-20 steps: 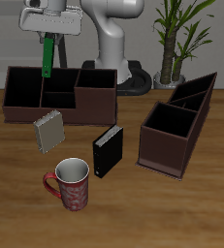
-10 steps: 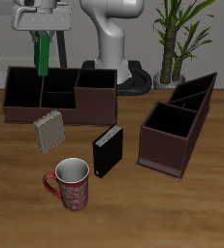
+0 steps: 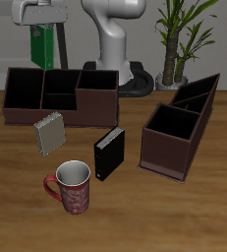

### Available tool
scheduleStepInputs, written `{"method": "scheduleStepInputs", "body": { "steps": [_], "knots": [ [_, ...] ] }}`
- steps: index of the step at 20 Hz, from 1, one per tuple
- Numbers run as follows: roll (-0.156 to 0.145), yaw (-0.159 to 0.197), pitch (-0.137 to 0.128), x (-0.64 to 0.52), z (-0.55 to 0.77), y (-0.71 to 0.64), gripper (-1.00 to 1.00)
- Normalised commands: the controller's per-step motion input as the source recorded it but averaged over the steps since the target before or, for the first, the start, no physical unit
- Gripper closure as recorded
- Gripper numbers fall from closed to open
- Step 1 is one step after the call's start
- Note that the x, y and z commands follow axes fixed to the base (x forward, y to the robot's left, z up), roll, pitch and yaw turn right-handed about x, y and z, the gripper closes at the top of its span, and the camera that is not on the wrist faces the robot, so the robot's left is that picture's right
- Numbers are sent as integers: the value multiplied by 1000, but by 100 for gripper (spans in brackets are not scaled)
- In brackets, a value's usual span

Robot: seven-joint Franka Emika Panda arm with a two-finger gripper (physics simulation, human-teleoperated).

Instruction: Place the green book into the back desk caddy's back compartment

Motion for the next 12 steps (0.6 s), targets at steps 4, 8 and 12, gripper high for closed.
{"method": "scheduleStepInputs", "body": {
  "steps": [4, 8, 12],
  "knots": [
    [5, 178, 14, -49, -10, 136, 100],
    [46, 194, 20, -22, -83, 168, 100],
    [10, 112, 30, 48, -179, 109, 100]
  ]
}}
